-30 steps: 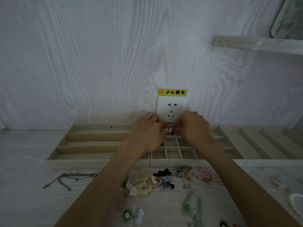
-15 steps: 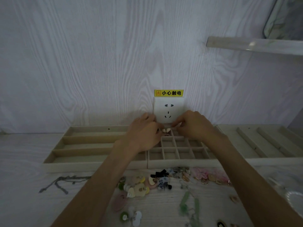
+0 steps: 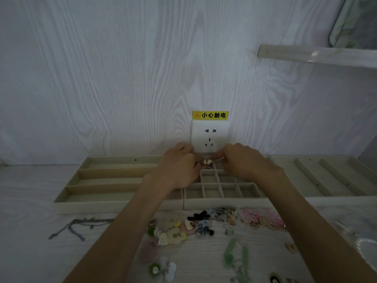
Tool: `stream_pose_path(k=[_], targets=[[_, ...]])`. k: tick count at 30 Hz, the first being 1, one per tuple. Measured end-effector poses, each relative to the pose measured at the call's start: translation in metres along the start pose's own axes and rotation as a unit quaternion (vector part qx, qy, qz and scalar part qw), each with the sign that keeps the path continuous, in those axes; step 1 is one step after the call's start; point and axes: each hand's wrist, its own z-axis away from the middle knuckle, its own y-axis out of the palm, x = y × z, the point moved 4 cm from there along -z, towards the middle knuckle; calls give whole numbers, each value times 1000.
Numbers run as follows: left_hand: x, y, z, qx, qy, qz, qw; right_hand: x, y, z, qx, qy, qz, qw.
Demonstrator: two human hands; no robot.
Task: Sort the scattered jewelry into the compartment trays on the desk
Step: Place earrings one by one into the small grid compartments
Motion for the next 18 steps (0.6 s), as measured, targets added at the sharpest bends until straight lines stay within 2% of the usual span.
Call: stream_pose_path(k=[9,18], targets=[[1,10,-1,-16,7,12,1000,0,-3,1,-22,4,32,999],[4,1,-1,-23,2,34,999,-2,-4,0,-54,8,9,998]])
